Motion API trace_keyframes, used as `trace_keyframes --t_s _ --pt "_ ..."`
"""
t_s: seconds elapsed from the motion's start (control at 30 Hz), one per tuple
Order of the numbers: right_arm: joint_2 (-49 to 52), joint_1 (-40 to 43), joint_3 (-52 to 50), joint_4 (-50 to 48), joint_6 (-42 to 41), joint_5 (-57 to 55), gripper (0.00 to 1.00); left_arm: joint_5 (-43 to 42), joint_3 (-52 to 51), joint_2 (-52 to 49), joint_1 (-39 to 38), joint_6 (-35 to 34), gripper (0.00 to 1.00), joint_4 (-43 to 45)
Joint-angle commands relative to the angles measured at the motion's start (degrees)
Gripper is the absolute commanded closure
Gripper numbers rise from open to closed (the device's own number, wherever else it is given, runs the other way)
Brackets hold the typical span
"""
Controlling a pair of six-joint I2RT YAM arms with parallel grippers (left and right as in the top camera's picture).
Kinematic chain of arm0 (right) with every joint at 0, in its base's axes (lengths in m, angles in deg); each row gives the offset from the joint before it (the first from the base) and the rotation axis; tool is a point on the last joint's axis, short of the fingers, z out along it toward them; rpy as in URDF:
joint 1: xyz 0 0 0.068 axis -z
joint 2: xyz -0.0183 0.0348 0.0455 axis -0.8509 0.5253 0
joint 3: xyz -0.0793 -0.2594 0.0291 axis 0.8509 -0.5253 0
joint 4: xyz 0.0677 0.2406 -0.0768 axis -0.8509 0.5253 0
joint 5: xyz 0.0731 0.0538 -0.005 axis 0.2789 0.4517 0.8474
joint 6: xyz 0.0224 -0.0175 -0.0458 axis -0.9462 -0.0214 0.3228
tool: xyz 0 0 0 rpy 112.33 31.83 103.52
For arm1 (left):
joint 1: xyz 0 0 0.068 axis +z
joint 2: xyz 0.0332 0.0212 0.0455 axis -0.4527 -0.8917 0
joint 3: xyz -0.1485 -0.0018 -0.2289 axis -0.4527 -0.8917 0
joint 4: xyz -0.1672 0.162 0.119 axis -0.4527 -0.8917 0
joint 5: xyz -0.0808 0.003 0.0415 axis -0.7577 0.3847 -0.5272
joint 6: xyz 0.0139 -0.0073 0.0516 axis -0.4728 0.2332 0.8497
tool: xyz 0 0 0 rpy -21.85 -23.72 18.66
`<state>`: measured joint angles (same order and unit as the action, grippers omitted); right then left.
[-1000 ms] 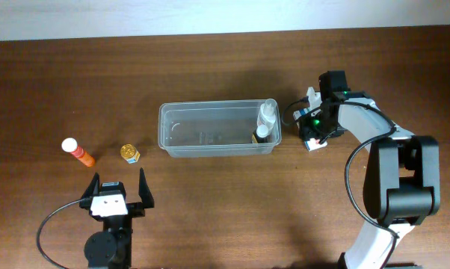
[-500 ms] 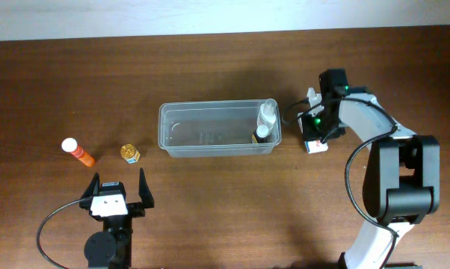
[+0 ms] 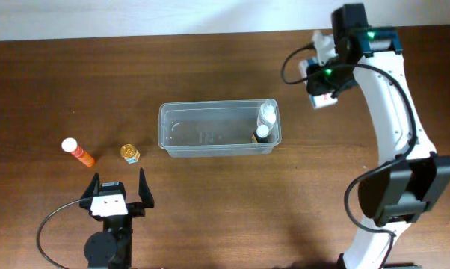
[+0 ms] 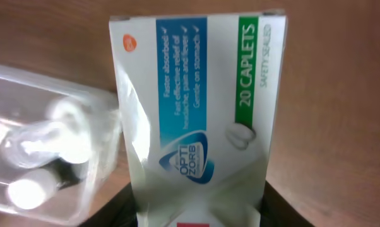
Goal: Pack container
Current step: 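Lift the Panadol box and lower it into the container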
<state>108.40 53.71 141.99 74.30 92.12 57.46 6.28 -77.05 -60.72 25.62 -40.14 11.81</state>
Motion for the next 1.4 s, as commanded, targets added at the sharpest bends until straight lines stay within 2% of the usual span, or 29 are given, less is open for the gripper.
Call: trace_keyframes --t_s 0.0,0.33,0.53,1.03,1.37 --pt "-0.4 -4.9 4.6 1.7 2.5 -1.1 0.56 -0.6 -0.4 0.3 0.3 1.1 0.01 0.2" --pt "-0.5 -21.6 6.7 2.7 8.3 -1.1 0.56 -0.6 -0.4 0.3 0.3 1.1 0.01 0.2" --pt "0.2 -27.6 6.2 0.9 10.2 -0.9 0.56 -0.6 -0.4 0.3 0.3 1.1 0.01 0.2" --pt "4.0 -28.4 -2.3 -6.7 11.3 5.9 0.56 -0.6 -0.4 0.3 0.3 1.1 0.01 0.2" --pt "8.0 -28.4 -2.8 -8.5 12.3 5.9 0.56 -0.6 -0.4 0.3 0.3 1.1 0.01 0.2"
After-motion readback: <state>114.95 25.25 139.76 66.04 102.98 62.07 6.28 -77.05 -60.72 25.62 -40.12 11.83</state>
